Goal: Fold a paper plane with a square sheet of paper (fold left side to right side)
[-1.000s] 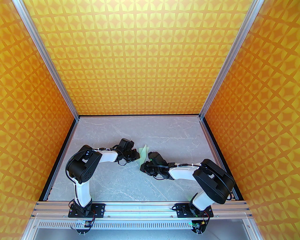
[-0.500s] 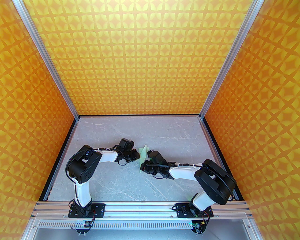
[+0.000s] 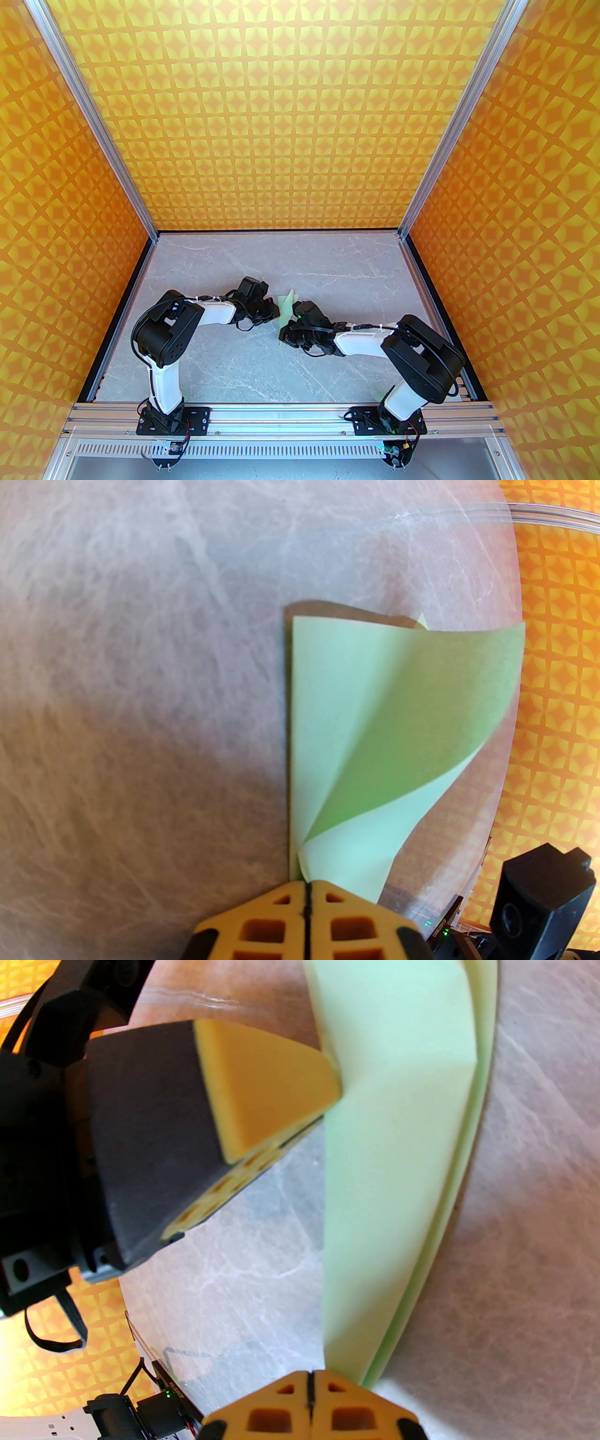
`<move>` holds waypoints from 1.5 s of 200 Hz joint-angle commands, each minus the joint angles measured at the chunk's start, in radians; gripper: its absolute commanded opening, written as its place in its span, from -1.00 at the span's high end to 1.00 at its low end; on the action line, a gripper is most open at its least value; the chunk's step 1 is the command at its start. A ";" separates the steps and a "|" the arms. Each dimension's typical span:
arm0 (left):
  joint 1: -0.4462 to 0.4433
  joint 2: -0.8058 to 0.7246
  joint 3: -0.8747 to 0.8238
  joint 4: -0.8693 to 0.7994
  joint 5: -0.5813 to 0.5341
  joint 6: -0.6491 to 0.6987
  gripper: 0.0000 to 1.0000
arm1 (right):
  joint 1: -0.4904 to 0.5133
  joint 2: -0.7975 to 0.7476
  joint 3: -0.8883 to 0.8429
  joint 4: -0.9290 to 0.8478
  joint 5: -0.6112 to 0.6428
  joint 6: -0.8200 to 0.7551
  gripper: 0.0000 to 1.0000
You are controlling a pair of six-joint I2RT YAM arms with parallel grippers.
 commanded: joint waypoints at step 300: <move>-0.049 0.061 0.010 -0.014 -0.009 -0.001 0.83 | 0.006 0.061 -0.042 -0.020 0.047 -0.003 0.97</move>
